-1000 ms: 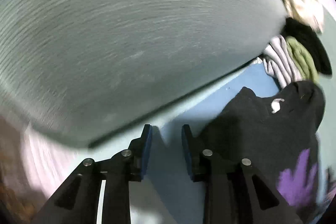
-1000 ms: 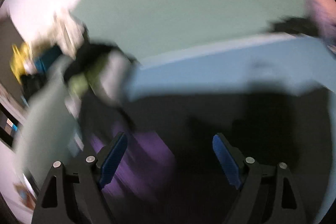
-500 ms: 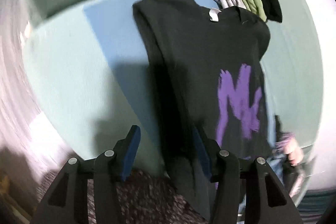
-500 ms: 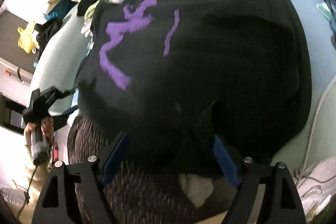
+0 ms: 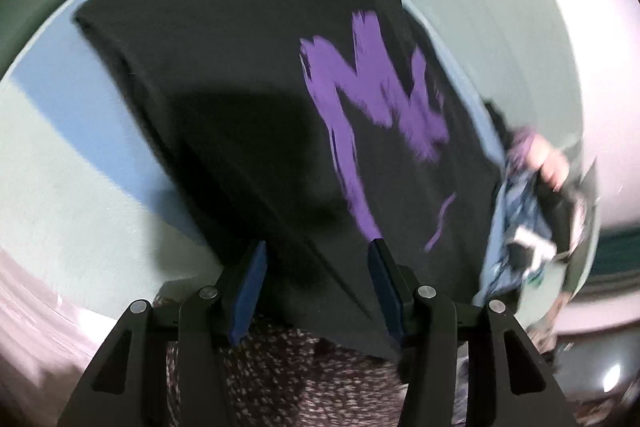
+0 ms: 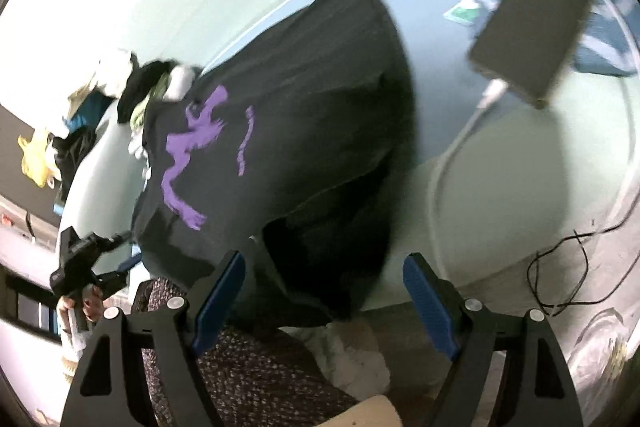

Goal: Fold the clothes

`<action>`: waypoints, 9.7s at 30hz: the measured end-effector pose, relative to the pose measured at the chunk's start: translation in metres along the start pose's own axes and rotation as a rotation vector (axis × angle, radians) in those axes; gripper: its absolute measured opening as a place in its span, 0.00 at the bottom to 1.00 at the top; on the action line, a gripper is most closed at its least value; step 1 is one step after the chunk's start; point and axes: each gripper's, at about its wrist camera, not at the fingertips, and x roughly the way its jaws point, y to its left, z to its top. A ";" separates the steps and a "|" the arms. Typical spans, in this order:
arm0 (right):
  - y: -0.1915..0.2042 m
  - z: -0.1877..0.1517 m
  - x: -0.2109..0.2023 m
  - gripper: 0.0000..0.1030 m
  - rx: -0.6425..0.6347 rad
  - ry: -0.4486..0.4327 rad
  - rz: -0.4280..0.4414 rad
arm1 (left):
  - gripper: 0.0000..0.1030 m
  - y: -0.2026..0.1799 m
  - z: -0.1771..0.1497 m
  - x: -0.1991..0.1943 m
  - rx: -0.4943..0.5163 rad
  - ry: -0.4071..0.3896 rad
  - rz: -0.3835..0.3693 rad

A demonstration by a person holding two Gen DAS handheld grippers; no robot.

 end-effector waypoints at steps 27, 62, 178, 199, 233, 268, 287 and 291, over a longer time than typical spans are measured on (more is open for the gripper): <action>0.016 -0.028 0.062 0.09 -0.097 0.173 -0.103 | 0.52 0.009 -0.026 -0.001 0.552 -0.031 0.217; 0.009 -0.028 0.060 0.24 -0.071 0.161 -0.119 | 0.16 0.048 -0.025 -0.011 0.313 -0.058 -0.160; -0.017 0.140 0.111 0.76 0.188 -0.064 -0.004 | 0.75 0.004 0.120 0.085 -0.388 -0.414 -0.219; 0.038 0.127 -0.018 0.02 0.130 -0.350 -0.029 | 0.10 0.030 0.094 -0.037 -0.330 -0.378 -0.156; 0.319 0.029 0.202 0.58 -0.732 0.404 0.315 | 0.06 0.096 0.052 -0.050 -0.409 -0.263 -0.230; 0.347 0.102 0.251 0.41 -0.765 0.259 0.363 | 0.48 0.152 0.052 -0.037 -0.561 -0.449 -0.162; 0.061 0.134 0.091 0.52 -0.198 0.137 -0.075 | 0.46 0.088 0.100 -0.053 -0.006 -0.286 0.665; 0.112 0.154 0.127 0.50 -0.364 0.125 -0.005 | 0.64 0.089 0.075 -0.098 -0.144 -0.422 0.649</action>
